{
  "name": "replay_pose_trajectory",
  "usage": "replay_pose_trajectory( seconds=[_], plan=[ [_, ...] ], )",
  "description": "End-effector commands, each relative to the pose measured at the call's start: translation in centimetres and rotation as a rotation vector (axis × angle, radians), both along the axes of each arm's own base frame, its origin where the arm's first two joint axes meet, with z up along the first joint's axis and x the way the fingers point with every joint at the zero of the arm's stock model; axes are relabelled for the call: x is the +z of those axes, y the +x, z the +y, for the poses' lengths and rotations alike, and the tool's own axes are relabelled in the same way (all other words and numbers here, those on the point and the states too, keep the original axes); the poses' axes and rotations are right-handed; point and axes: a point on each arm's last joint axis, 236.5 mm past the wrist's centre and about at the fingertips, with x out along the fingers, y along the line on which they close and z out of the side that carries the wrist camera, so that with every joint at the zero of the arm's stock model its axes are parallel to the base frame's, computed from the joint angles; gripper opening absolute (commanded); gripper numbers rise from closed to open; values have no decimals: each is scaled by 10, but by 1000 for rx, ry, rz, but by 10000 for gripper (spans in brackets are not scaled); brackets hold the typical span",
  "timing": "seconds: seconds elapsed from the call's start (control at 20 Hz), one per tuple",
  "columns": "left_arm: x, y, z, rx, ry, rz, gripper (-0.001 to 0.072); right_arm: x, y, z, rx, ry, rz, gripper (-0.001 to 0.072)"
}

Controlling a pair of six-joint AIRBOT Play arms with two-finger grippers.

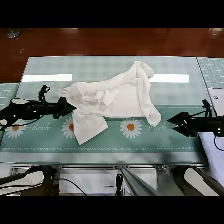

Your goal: Fold the shirts.

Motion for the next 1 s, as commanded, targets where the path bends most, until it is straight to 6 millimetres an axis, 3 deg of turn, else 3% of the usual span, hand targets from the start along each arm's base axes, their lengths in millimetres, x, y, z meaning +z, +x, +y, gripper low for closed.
replay_pose_trajectory(
  seconds=[0.0,0.25,0.3,0.35,0.45,0.55,0.6,0.65,0.7,0.75,0.8,0.85,0.95],
  plan=[
    [3,-2,-4,-17,-14,-2,27,-15,16,24,58,-5,-3,619],
    [3,-1,-4,-14,-17,0,27,-24,42,65,194,0,13,617],
    [3,-1,-4,-15,-17,0,27,-25,46,70,214,0,17,564],
    [4,-2,-5,-18,-21,2,27,-27,50,75,221,4,29,439],
    [6,-1,-6,-11,-32,1,27,-27,54,82,256,9,39,42],
    [13,6,-9,13,-61,-11,27,-16,68,84,289,-14,-8,25],
    [21,11,-9,7,-68,-30,27,-1,81,83,314,-26,-46,24],
    [36,21,-10,-2,-84,-66,27,19,98,80,342,-48,-98,24],
    [64,37,-13,-16,-113,-133,27,51,122,76,359,-80,-172,24],
    [105,58,-14,-21,-141,-232,27,90,148,73,363,-112,-268,24],
    [153,79,-14,-17,-161,-350,27,138,176,68,353,-157,-379,24],
    [208,97,-13,-14,-169,-484,27,198,202,63,327,-201,-514,24],
    [334,111,-9,-47,-119,-794,26,322,226,49,269,-326,-786,24]
  ],
)
